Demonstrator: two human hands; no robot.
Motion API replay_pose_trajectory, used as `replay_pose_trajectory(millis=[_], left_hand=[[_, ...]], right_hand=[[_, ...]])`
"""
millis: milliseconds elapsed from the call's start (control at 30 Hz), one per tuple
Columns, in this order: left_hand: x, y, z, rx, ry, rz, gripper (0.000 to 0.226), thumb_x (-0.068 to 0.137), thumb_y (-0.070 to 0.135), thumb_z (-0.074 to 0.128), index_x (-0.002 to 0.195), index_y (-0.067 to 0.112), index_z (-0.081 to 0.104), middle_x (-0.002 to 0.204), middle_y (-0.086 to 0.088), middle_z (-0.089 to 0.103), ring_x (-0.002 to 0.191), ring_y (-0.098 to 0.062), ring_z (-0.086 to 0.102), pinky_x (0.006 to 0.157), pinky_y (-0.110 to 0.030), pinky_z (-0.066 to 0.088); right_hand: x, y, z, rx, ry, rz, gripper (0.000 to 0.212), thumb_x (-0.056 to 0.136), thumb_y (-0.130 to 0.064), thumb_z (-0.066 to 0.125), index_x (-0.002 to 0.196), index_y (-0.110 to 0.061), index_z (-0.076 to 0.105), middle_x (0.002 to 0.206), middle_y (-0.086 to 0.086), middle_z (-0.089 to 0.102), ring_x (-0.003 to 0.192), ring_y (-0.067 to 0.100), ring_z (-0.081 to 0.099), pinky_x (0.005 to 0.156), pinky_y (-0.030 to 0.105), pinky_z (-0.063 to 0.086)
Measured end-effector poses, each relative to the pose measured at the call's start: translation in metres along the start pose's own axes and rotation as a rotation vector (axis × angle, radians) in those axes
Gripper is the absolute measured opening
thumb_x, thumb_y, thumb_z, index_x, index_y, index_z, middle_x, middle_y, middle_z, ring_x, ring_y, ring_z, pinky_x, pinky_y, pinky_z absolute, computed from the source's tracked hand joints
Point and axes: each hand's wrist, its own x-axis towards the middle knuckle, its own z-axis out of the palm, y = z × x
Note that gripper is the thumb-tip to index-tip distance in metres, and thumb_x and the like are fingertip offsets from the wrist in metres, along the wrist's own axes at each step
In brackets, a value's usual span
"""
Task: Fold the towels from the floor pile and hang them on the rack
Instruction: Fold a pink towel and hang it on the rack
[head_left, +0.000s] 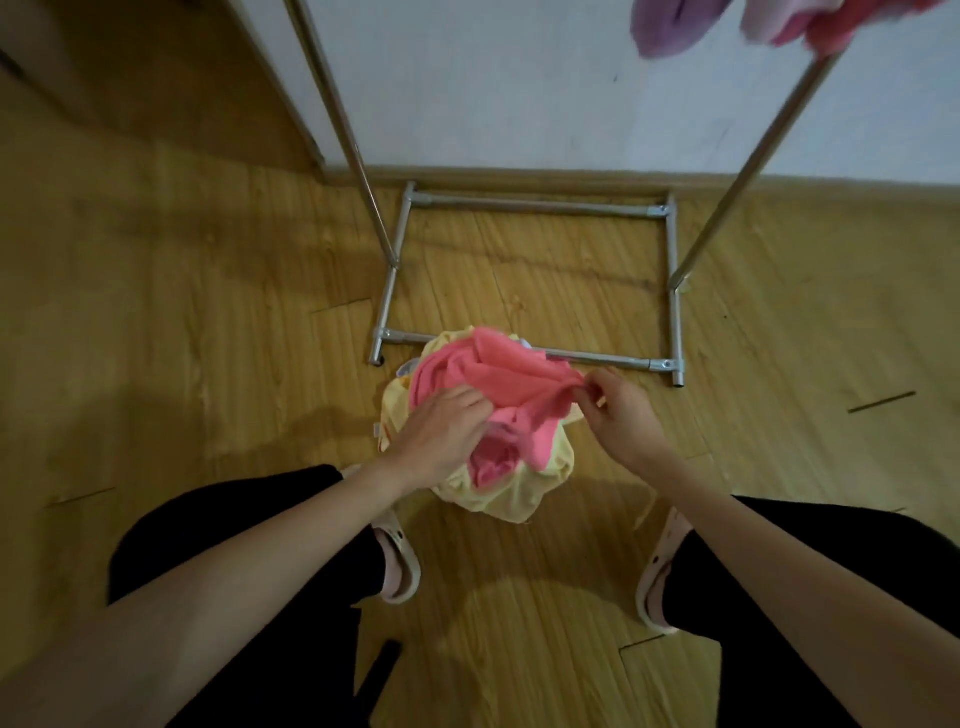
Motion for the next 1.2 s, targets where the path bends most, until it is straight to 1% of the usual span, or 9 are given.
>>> replay_pose_trajectory(millis=[100,167,400,533,667,800,933,1067,1200], left_hand=[[0.013,0.032,-0.044,0.05,0.116,0.05,0.034,0.099,0.034,0.037,0.079,0.014,0.055,0.084,0.006,0.054,0.087,-0.008,0.047,0.093,-0.026,0.038],[0.02,0.055,-0.077,0.109,0.173,0.12,0.034,0.098,0.034,0.041,0.084,0.009,0.06,0.088,0.002,0.057,0.09,-0.01,0.048,0.091,-0.025,0.038],[0.033,0.137,-0.182,-0.007,0.34,0.132,0.037,0.098,0.042,0.035,0.077,0.016,0.05,0.055,0.009,0.045,0.048,-0.007,0.044,0.049,-0.023,0.034],[0.041,0.174,-0.216,-0.207,0.448,0.046,0.035,0.096,0.031,0.049,0.074,0.005,0.056,0.06,-0.003,0.052,0.059,-0.019,0.052,0.059,-0.033,0.038],[0.046,0.206,-0.229,-0.331,0.461,-0.043,0.037,0.095,0.021,0.055,0.065,-0.001,0.054,0.057,-0.003,0.045,0.055,-0.015,0.041,0.057,-0.023,0.032],[0.051,0.235,-0.228,-0.442,0.463,-0.087,0.044,0.095,0.021,0.055,0.055,0.018,0.037,0.051,0.006,0.031,0.049,-0.006,0.03,0.053,-0.023,0.027],[0.05,0.264,-0.226,-0.533,0.448,-0.105,0.04,0.095,0.021,0.055,0.058,0.011,0.045,0.052,0.005,0.034,0.046,-0.002,0.03,0.055,-0.027,0.027],[0.045,0.288,-0.229,-0.702,0.489,-0.167,0.044,0.096,0.021,0.054,0.054,0.017,0.041,0.051,0.01,0.034,0.041,0.002,0.032,0.048,-0.019,0.028],[0.038,0.302,-0.239,-0.803,0.496,-0.211,0.039,0.096,0.02,0.055,0.057,0.016,0.053,0.053,0.009,0.045,0.041,0.006,0.039,0.049,-0.015,0.034]], right_hand=[[0.006,-0.019,-0.02,0.051,0.032,0.013,0.007,0.091,-0.012,0.057,0.087,-0.008,0.062,0.084,0.005,0.063,0.075,0.02,0.059,0.068,0.033,0.048],[0.008,-0.035,-0.038,0.065,0.066,-0.004,0.007,0.091,-0.006,0.056,0.091,-0.005,0.062,0.087,0.009,0.064,0.077,0.021,0.06,0.071,0.035,0.051],[0.005,-0.104,-0.109,0.142,0.203,-0.087,0.012,0.093,-0.01,0.056,0.097,-0.003,0.064,0.089,0.004,0.066,0.081,0.016,0.062,0.065,0.007,0.04],[-0.024,-0.136,-0.141,0.29,0.325,-0.104,0.013,0.094,-0.014,0.056,0.103,-0.007,0.062,0.094,-0.002,0.065,0.085,0.011,0.062,0.074,0.018,0.052],[-0.081,-0.164,-0.151,0.401,0.496,-0.24,0.009,0.093,-0.012,0.052,0.101,-0.011,0.055,0.091,0.0,0.063,0.081,0.011,0.063,0.069,0.022,0.05],[-0.131,-0.177,-0.141,0.265,0.499,-0.48,0.041,0.078,-0.027,0.063,0.109,-0.001,0.052,0.099,0.006,0.056,0.088,0.016,0.056,0.074,0.025,0.048],[-0.146,-0.179,-0.138,0.124,0.564,-0.381,0.062,0.072,-0.045,0.072,0.113,-0.003,0.052,0.107,0.004,0.052,0.096,0.014,0.052,0.083,0.021,0.047],[-0.155,-0.182,-0.142,0.172,0.578,-0.273,0.057,0.071,-0.049,0.07,0.106,-0.008,0.053,0.1,-0.003,0.05,0.089,0.009,0.051,0.078,0.016,0.045],[-0.161,-0.185,-0.146,0.284,0.536,-0.207,0.018,0.083,-0.017,0.063,0.098,-0.006,0.059,0.094,-0.006,0.053,0.08,-0.001,0.054,0.067,0.012,0.044]])
